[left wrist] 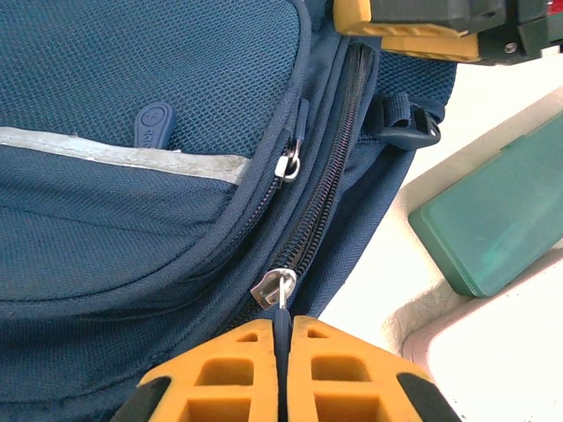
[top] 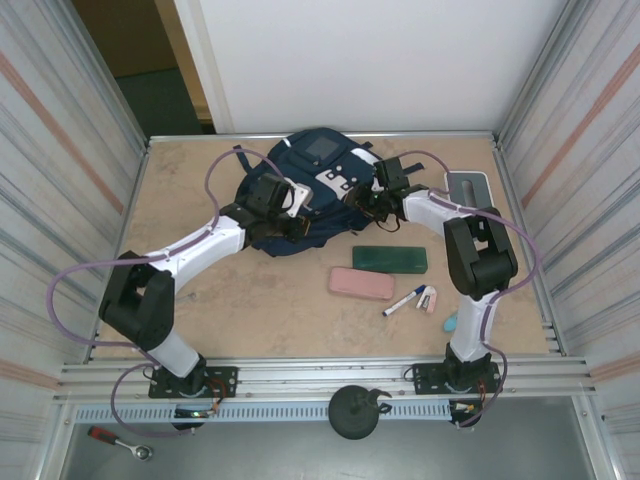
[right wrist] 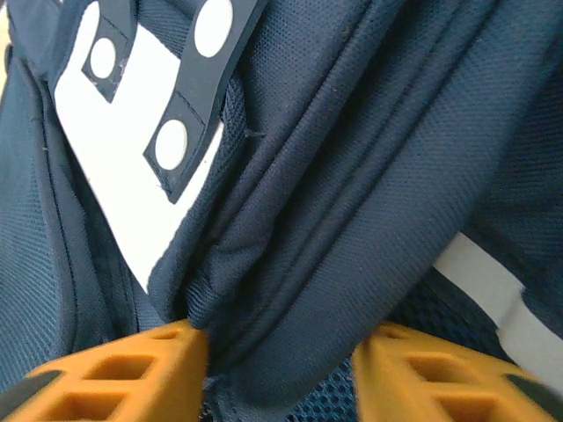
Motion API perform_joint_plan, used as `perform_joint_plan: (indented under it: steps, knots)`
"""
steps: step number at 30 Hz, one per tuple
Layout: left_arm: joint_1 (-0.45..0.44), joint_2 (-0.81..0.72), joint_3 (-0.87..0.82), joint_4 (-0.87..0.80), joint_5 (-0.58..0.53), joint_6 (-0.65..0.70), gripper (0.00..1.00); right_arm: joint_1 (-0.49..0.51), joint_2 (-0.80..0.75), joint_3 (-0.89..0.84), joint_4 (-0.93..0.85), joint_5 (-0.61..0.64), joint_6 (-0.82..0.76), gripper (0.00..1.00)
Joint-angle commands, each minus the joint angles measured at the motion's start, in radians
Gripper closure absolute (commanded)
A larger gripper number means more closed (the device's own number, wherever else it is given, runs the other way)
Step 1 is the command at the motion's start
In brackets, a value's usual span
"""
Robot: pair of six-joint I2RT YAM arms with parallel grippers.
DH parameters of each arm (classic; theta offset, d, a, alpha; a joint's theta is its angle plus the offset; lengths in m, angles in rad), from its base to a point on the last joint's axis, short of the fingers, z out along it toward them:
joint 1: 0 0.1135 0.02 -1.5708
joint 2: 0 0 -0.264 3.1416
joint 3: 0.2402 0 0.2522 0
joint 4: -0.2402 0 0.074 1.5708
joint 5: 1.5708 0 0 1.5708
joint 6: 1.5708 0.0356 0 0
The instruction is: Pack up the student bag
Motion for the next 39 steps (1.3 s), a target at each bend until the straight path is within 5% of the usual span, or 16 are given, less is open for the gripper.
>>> perform_joint_plan:
  steps: [1, 5, 26, 36, 39]
  knots:
    - [-0.012, -0.003, 0.013, 0.069, 0.03, 0.001, 1.0, -0.01, 0.038, 0.017, 0.031, -0.032, 0.05, 0.75]
    - [-0.023, -0.004, 0.011, 0.08, 0.031, -0.014, 1.0, -0.004, 0.003, -0.043, 0.124, -0.05, 0.092, 1.0]
    - [-0.089, 0.125, 0.16, 0.085, 0.036, -0.028, 1.0, 0.068, -0.125, -0.214, 0.345, -0.014, 0.197, 1.0]
    - [0.024, -0.039, -0.012, -0.114, -0.295, 0.001, 1.0, -0.05, -0.279, -0.341, 0.256, 0.174, 0.049, 1.0]
    - [0.037, -0.072, -0.031, -0.107, -0.281, 0.008, 1.0, -0.026, -0.291, -0.334, 0.249, 0.201, 0.017, 1.0]
